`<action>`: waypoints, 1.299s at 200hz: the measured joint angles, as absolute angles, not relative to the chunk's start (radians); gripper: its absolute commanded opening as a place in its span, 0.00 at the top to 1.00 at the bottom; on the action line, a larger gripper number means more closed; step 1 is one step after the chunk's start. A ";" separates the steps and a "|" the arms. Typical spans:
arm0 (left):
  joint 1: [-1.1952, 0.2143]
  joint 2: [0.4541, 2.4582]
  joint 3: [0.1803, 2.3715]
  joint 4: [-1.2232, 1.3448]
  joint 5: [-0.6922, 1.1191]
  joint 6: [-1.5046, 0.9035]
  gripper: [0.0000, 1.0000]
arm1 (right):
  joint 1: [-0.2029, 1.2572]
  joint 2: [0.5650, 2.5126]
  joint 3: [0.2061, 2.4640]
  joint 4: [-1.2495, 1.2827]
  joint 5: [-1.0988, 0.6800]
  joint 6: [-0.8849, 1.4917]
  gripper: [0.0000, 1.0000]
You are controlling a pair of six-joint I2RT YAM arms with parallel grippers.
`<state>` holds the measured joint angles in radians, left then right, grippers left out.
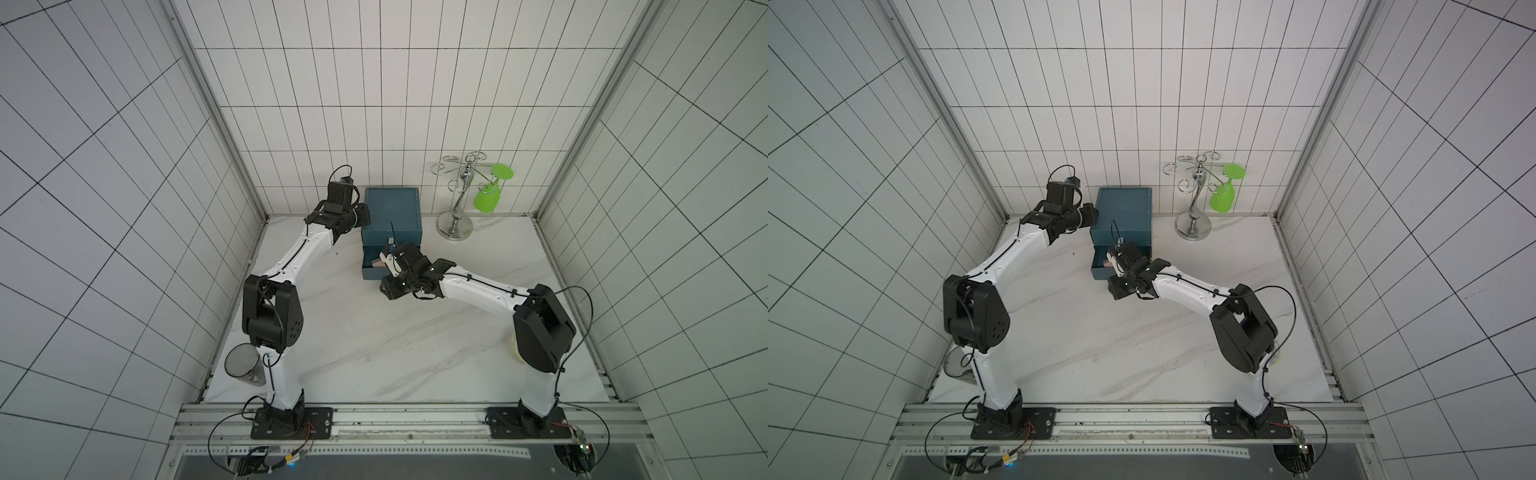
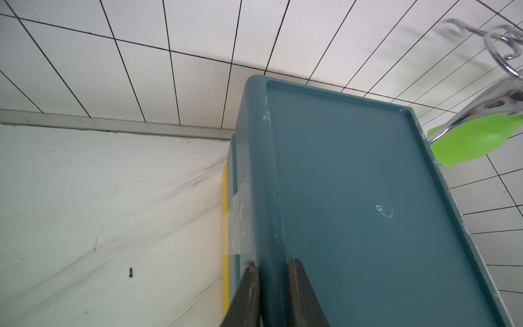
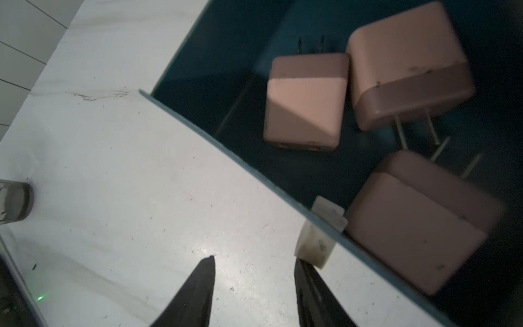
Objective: Place the plugs into the drawer by color
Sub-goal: Close the drawer in the storage box.
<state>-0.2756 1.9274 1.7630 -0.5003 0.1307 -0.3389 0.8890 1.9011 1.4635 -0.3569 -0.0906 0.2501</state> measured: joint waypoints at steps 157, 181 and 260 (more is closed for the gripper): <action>-0.273 1.816 1.626 -0.490 0.153 -0.386 0.43 | 0.945 1.912 1.439 -0.155 0.252 -0.002 0.29; -0.300 1.624 1.470 -0.533 0.020 -0.412 0.09 | 0.985 1.628 1.307 -0.078 0.202 -0.030 0.01; -0.566 1.237 0.940 -0.187 -0.760 -0.364 0.01 | 0.637 1.175 1.096 -0.135 0.248 0.014 0.01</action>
<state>-0.5663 1.2369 0.9398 -0.1875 -0.7597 -0.3641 0.6369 1.1748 1.0958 -0.1352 0.2478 0.0143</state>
